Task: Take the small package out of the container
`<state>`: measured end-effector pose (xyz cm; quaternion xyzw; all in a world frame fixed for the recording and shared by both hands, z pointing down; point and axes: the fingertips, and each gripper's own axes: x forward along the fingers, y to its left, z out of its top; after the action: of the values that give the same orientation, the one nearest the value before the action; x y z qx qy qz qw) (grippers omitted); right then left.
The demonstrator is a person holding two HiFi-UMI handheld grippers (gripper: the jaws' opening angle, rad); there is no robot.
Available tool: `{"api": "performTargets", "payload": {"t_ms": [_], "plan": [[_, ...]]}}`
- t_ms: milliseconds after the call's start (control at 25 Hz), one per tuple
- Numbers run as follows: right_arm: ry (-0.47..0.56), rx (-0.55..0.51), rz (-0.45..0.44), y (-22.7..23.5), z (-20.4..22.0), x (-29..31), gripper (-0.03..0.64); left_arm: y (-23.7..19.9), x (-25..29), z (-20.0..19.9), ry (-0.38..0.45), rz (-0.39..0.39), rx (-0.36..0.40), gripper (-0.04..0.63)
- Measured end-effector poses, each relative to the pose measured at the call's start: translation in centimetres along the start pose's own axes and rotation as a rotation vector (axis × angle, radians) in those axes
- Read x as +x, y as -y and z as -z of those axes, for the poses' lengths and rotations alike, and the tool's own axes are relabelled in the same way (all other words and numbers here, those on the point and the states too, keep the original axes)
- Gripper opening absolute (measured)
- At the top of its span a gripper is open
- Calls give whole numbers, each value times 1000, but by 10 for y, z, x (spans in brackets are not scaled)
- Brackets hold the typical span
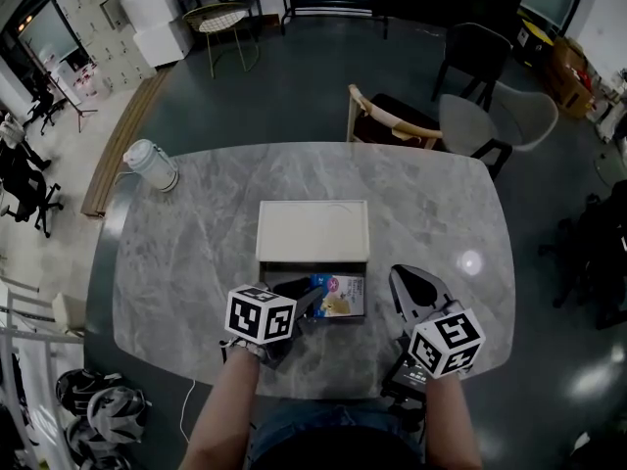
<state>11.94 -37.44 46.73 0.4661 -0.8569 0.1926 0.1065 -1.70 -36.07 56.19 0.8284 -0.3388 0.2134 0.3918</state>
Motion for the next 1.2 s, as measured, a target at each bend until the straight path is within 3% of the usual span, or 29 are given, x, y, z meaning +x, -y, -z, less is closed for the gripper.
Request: {"api": "performTargets", "payload": {"t_ms": [160,320,440,600,920,1200], "plan": [[9,-4,-2,-2,-4,-5,25,-7,4,3,-48,-40,-87,138],[21,-12,-7,-3,-7,-9,25,1,2,-11,39,46,-233,113],[19,-17,-5,-5,-7,-12,25,11,0,-15,98,113,-288,112],[22,-20,0,-2,-8,-16,25,16,2,-18,102,124,-301,114],[32,-32,12,5,-16,-21,25,12,4,-15,-47,108,-312,102],[62,-39,39,14,-29,-29,25,24,-15,-29,-2,143,-283,89]]}}
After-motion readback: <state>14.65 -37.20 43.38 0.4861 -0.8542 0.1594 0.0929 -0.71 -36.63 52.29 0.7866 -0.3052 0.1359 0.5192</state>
